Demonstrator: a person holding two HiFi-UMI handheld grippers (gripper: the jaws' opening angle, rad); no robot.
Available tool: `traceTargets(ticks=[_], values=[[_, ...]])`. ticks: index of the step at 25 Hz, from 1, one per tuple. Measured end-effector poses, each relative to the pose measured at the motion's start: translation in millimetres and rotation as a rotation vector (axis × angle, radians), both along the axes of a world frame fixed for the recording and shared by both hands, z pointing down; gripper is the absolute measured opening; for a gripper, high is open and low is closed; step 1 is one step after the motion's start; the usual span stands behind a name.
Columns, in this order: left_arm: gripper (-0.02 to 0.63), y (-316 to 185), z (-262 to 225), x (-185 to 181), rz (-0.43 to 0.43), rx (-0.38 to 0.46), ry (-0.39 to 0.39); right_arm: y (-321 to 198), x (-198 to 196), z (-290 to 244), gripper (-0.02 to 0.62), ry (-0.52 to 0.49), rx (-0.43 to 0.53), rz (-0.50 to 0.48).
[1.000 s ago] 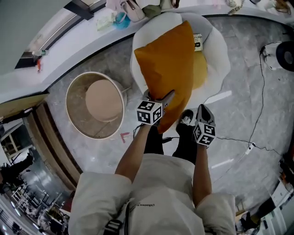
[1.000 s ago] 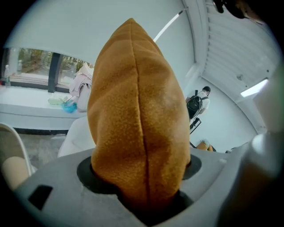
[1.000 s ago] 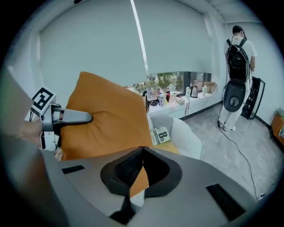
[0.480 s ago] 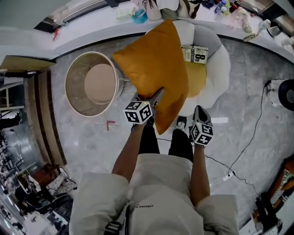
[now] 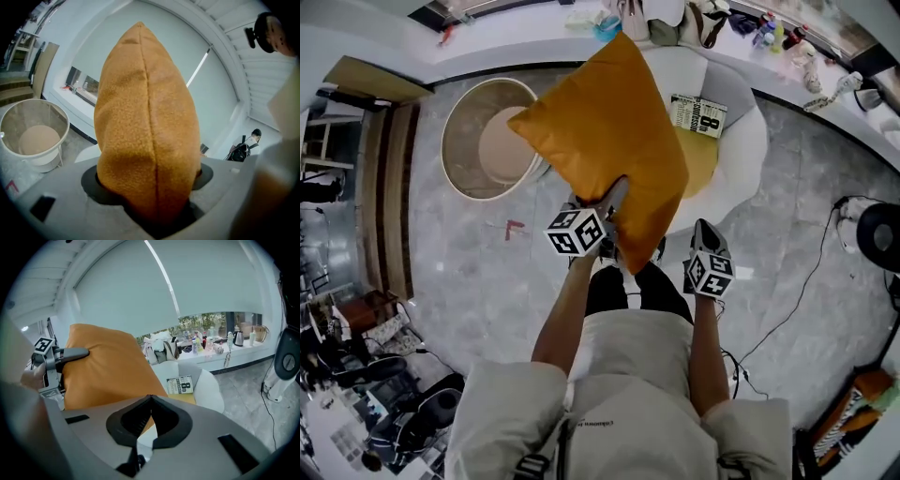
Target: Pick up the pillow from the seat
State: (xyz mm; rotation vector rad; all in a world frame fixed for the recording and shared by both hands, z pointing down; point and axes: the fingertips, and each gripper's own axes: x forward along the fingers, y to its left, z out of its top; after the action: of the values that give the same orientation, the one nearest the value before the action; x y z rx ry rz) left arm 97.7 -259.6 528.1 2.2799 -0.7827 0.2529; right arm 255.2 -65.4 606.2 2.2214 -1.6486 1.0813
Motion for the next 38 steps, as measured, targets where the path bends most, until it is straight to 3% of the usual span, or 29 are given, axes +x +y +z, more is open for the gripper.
traceTargets(ticks=[5, 9, 22, 33, 38], values=[[0.336, 24, -6, -24, -0.057, -0.025, 0.057, -3, -2, -13, 0.008, 0.008, 0.027, -0.031], [0.334, 47, -12, -50, -0.09, -0.038, 0.105, -4, -27, -24, 0.008, 0.017, 0.055, -0.075], [0.334, 138, -32, -111, -0.148, -0.023, 0.189, 98, -58, -42, 0.008, 0.049, 0.077, -0.046], [0.334, 200, -38, -111, -0.17, -0.054, 0.264, 164, -42, -69, 0.008, 0.071, 0.106, -0.005], [0.333, 218, -44, -93, -0.209, -0.053, 0.269, 158, -19, -83, 0.008, 0.091, 0.115, -0.06]])
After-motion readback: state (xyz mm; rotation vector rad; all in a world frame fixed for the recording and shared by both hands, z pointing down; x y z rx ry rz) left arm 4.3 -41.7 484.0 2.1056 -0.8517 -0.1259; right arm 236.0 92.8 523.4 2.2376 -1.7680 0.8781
